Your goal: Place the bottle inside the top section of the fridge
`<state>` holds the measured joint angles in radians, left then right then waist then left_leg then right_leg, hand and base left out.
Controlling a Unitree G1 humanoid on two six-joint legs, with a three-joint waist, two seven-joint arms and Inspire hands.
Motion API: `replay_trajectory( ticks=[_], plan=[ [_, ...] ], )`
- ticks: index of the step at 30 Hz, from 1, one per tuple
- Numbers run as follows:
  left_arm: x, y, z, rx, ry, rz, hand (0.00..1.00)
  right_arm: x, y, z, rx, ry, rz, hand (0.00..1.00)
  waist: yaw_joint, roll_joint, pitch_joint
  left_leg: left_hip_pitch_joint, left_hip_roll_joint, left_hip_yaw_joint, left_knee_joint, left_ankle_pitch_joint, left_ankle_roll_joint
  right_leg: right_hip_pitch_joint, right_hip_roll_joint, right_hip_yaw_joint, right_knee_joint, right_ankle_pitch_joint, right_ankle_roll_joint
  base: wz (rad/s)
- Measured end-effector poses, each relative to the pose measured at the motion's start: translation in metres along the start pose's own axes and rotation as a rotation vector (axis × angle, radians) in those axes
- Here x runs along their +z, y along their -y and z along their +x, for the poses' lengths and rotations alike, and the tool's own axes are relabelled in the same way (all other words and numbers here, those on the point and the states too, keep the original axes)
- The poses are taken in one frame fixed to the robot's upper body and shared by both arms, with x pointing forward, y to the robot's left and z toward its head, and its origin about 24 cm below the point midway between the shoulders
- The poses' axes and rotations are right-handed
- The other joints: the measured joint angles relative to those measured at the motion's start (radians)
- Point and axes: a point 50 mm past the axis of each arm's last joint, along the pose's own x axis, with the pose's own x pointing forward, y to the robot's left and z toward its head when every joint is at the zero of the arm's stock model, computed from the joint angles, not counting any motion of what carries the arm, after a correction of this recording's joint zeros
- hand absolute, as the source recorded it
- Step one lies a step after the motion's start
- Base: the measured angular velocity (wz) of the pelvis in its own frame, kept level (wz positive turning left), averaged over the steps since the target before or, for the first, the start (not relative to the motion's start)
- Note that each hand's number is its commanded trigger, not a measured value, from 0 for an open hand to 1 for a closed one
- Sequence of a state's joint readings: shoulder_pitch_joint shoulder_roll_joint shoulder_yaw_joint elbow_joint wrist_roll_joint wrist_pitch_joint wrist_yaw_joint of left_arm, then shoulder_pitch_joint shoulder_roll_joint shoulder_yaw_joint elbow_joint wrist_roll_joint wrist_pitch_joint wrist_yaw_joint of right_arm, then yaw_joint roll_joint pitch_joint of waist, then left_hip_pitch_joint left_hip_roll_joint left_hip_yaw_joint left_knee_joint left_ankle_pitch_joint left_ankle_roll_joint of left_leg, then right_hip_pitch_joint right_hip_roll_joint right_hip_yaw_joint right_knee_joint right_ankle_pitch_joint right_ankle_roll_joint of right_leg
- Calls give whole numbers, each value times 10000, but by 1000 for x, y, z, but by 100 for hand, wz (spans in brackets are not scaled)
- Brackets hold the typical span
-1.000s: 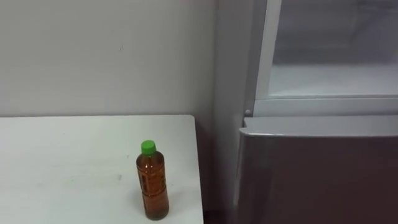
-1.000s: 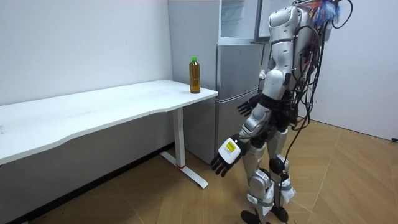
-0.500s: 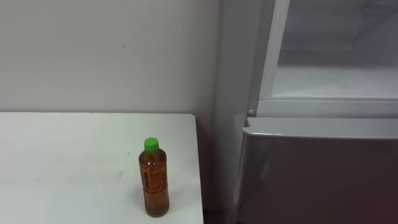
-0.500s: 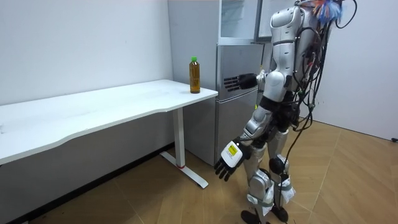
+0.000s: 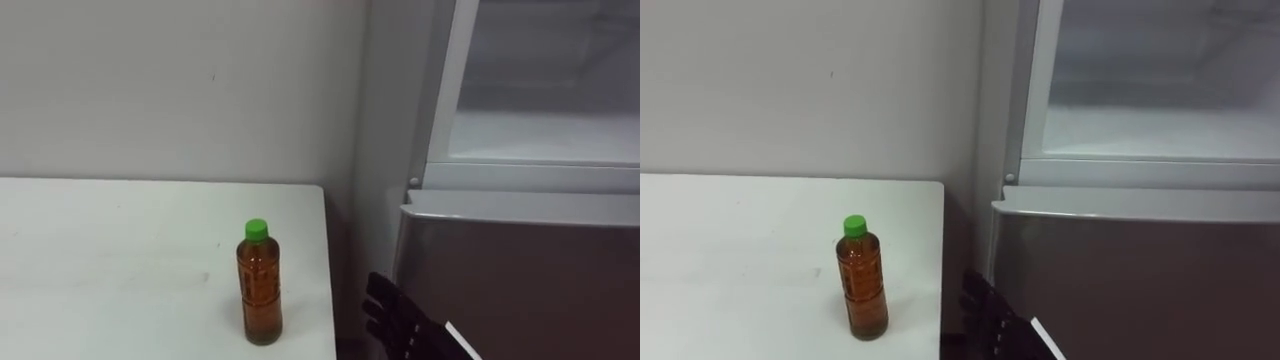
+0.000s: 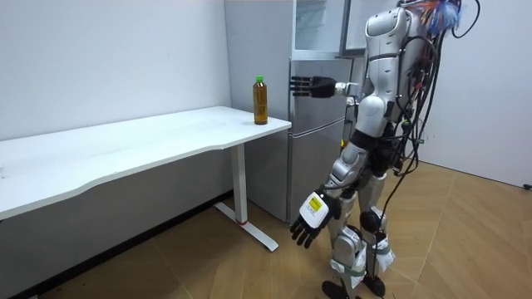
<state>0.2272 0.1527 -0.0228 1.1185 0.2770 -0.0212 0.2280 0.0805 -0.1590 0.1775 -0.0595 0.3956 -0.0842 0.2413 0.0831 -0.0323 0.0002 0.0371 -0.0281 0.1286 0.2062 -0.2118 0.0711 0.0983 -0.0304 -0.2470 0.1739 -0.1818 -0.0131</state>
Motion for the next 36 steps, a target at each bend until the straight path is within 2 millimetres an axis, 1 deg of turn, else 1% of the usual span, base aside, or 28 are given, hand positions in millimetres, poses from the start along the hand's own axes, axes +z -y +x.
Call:
replay_trajectory(
  ticks=[3, 8, 13, 15, 20, 24, 27, 29, 31, 34, 36],
  plan=[
    [-1, 0, 0, -17, -31, 38, 0, 4, -2, 5, 71, 168, -62, 0, 35, -12, -7, -5, -3, -7, -8, 0, 0, 9, -1, -18, -17, 5, 9, 0],
    [-4, 2, -1, -99, -176, 194, 0, 5, -1, 6, 14, 202, -81, 0, 80, -21, -18, 65, -4, -19, -24, 0, 0, 81, 2, -7, -29, 5, 9, 0],
    [-10, 4, -3, -265, -420, 235, 0, 7, -1, 8, -31, 292, -67, 0, 84, -38, -29, 67, -13, -89, -5, 2, -2, 119, 7, -31, -30, 5, 10, 2],
    [-14, 6, -4, -447, -559, 290, 0, 13, 0, 12, -65, 547, 110, 0, 76, -41, -30, 64, -28, -146, -3, 8, -8, 125, 13, -36, -33, 5, 9, 4],
    [-17, 7, -5, -674, -642, 533, 0, 24, 1, 22, -74, 950, -61, 0, 76, -93, -37, -7, -35, -251, 32, 38, -21, 89, 11, -96, -33, 5, 9, 7],
    [-16, 7, -4, -797, -633, 520, 0, 28, 3, 25, -416, 1099, -129, 0, 131, -166, -38, -330, -31, -333, 176, 59, -12, -109, -10, -300, -24, 14, -5, 10],
    [-14, 4, -3, -734, -571, 542, 0, 32, 6, 27, -739, 1187, -252, 0, 298, -232, -7, -353, -28, -334, 167, 60, -12, -127, -7, -304, -27, 15, -6, 0],
    [-12, 2, -2, -681, -502, 544, 0, 34, 7, 29, -831, 1214, -393, 0, 347, -259, -9, -427, -33, -370, 182, 60, -12, -165, -10, -315, -31, 16, -5, 6],
    [-7, -2, 0, -565, -361, 633, 0, 36, 4, 33, -806, 1261, -441, 0, 362, -303, -22, -548, -41, -417, 183, 82, -14, -276, -6, -343, -19, 19, -10, 8],
    [-3, -5, 1, -392, -240, 676, 0, 39, -1, 40, -685, 1333, -498, 0, 391, -311, -9, -787, -39, -501, 283, 103, -20, -430, -13, -477, -19, 32, -24, 12],
    [1, -5, 2, -307, -90, 667, 0, 43, -3, 46, -631, 1471, -578, 0, 490, -278, 34, -888, -31, -514, 316, 104, -20, -495, -17, -577, -28, 44, -40, 5]
  ],
)
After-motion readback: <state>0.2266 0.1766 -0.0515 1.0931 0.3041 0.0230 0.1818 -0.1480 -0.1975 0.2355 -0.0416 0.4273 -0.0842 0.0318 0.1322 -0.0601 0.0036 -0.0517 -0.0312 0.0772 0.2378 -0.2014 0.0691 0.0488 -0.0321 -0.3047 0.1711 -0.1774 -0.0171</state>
